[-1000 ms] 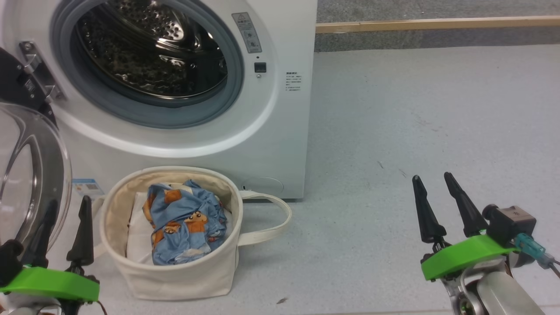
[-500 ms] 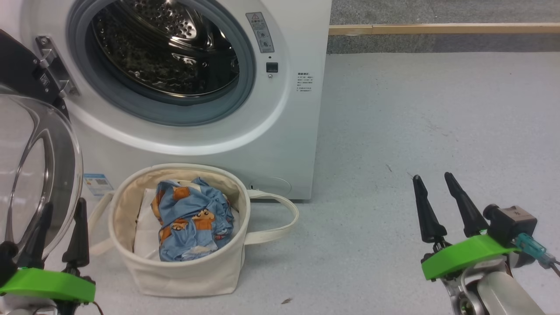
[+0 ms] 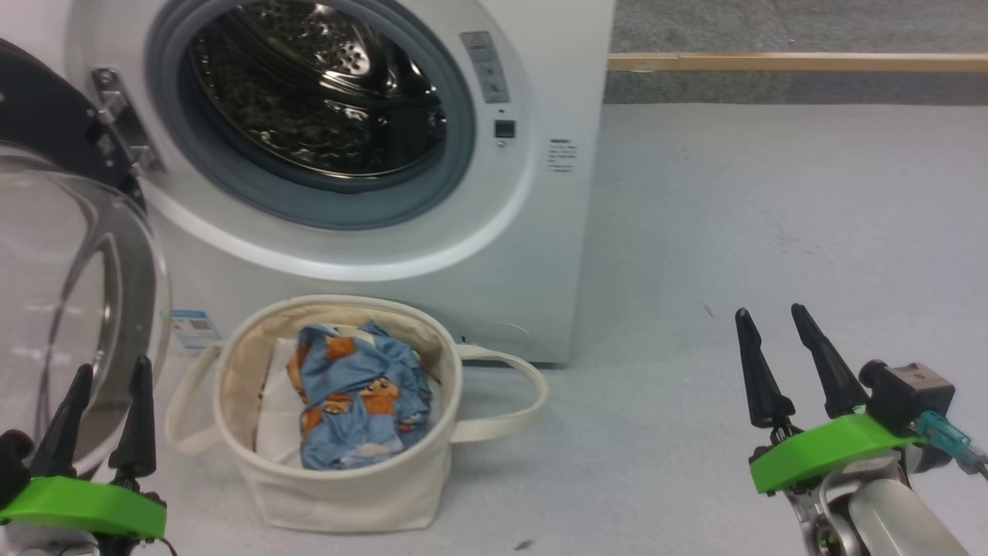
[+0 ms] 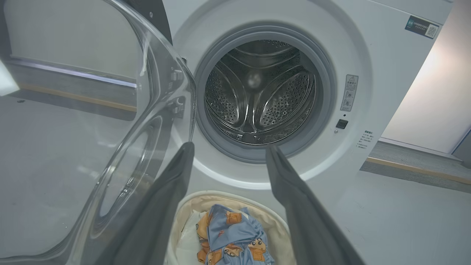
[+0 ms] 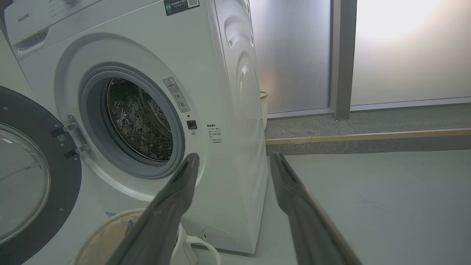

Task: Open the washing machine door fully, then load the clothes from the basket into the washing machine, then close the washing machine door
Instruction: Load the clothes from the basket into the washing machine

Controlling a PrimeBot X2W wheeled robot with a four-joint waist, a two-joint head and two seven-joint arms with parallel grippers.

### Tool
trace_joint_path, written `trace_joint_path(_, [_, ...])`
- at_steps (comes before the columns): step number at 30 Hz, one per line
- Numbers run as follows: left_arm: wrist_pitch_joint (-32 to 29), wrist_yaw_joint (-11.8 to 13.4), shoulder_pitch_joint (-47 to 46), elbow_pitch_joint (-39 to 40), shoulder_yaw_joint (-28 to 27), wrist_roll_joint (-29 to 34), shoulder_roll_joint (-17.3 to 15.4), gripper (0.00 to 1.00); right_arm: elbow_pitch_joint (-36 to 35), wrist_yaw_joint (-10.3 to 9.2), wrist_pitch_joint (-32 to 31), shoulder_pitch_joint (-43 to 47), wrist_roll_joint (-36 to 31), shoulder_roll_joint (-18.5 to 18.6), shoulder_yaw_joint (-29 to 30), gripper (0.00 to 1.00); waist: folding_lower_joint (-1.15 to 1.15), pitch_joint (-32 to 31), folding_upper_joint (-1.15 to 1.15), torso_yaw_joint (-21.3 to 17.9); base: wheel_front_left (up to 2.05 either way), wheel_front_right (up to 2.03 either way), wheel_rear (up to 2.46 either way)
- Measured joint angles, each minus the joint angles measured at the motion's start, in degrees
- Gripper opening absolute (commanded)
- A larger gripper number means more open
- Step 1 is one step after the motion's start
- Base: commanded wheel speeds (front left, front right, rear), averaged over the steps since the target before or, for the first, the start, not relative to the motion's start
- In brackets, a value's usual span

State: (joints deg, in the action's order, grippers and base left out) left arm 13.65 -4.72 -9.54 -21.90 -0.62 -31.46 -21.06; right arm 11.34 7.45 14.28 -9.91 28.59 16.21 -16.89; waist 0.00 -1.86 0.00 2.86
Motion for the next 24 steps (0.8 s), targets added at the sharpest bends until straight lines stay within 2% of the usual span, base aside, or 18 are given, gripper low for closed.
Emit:
trace_joint_path(6, [0.0,-0.1,0.0,-0.2,0.3,0.0,-0.5,1.00,-0.1,0.00,0.0,0.1,0.3,0.0,-0.2,1.00,0.00,-0.2,0.00,0.3,1.14,-2.18,1.04])
trace_joint_path(13, [0.1,-0.4,-0.1,-0.5,2.2,0.1,-0.1,1.00,-0.1,0.00,0.0,0.2,0.3,-0.1,-0.3,1.00,0.01,-0.3,0.00,0.5,1.81,-1.98,0.17])
trace_joint_path(19, [0.1,-1.2,-0.4,-0.7,4.1,0.1,1.1,1.00,-0.2,0.00,0.0,0.2,0.3,0.0,-0.3,1.00,0.02,-0.1,0.00,0.4,1.16,-1.15,0.00])
trace_joint_path(24, [0.4,-1.2,-1.2,-0.8,4.2,0.1,1.1,1.00,-0.1,0.00,0.0,0.4,0.2,-0.1,-0.1,1.00,0.00,0.2,0.00,0.2,0.40,-0.40,0.00])
